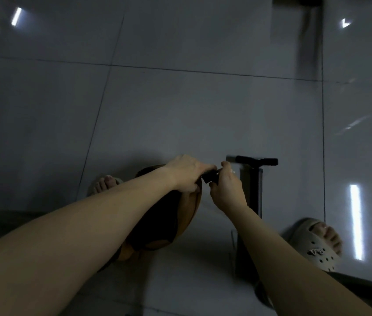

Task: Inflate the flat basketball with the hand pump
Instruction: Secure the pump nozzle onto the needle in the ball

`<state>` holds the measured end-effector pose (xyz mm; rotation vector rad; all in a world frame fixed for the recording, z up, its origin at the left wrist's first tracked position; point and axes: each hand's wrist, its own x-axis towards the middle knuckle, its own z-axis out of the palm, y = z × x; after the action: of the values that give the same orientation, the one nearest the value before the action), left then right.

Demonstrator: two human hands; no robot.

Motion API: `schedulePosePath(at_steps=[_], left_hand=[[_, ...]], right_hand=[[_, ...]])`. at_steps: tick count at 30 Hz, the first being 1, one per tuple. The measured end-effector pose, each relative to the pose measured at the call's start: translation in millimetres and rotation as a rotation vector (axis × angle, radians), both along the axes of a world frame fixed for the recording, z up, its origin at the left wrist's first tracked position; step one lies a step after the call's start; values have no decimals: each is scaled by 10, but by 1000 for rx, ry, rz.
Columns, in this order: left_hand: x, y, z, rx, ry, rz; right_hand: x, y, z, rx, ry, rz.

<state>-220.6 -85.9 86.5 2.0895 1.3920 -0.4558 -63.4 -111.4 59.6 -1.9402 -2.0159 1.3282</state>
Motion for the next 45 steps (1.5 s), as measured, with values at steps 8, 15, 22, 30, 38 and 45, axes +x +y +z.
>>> schedulePosePath(at_steps=[8,15,22,30,38,45], left_hand=[[-17,-38,-43,36,35,33],[-32,-39,-81,9,27,62],[-50,-33,-117,-15,16,74],[-51,-14,-107,-31,-4,78],[-51,9,-99,-8,23,84],[-63,40,-89,-12,33,92]], right_hand=[[48,106,-55,-6,-106,13],[71,147,-27,24,-277,158],[51,160,-32,62,-285,116],[54,167,-4,85,-322,143],[44,170,15,143,-324,169],[39,166,15,150,-331,192]])
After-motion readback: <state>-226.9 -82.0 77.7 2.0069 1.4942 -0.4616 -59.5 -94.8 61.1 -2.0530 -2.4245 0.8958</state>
